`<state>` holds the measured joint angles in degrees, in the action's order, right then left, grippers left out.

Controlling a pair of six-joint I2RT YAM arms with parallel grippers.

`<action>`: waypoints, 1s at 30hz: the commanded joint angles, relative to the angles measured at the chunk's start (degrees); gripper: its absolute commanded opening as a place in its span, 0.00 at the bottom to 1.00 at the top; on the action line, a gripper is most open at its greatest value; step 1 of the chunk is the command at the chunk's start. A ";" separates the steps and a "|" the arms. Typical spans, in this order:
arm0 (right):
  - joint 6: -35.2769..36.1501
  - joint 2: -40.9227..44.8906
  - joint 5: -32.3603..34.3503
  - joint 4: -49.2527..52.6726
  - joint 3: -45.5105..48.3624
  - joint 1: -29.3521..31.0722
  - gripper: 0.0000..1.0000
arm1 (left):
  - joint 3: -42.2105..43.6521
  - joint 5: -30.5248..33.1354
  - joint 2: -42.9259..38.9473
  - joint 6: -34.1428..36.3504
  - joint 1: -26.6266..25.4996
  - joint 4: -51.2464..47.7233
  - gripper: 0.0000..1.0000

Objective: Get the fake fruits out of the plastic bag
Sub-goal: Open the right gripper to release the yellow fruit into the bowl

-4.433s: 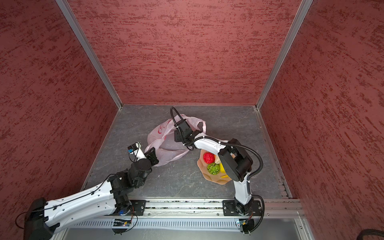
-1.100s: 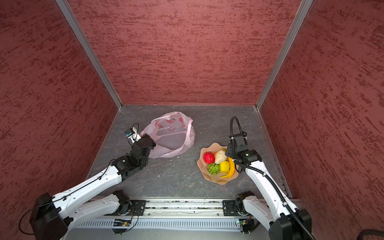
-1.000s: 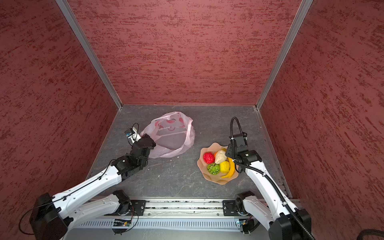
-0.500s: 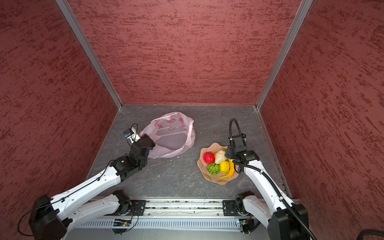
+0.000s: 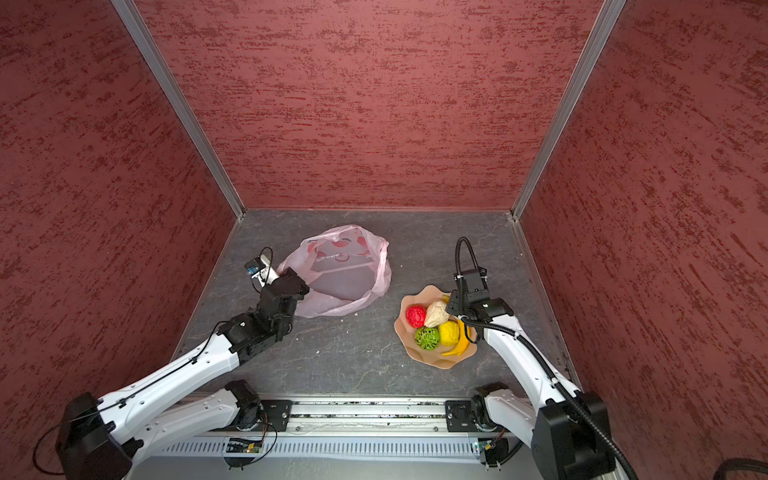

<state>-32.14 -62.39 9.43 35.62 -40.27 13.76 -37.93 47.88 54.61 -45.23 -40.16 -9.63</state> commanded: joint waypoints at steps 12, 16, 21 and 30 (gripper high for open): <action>-0.29 -0.50 0.21 -1.52 0.81 -0.29 0.39 | 0.58 0.31 -1.21 -0.62 0.26 -1.40 0.00; -0.39 0.05 0.53 -1.00 0.68 -0.23 0.46 | 0.40 0.20 -0.93 -0.52 0.26 -1.19 0.00; -0.38 0.33 0.87 -0.12 -0.01 -0.23 0.54 | 0.40 -0.16 -0.79 -0.54 0.27 -0.83 0.00; -0.73 1.63 0.81 1.01 -0.37 -0.27 0.63 | 0.80 -0.22 -1.76 -0.50 0.15 -0.83 0.00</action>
<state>-32.12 -61.98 9.30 35.81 -40.16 13.72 -37.80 47.83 53.76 -45.63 -40.18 -10.50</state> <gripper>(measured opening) 0.627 0.048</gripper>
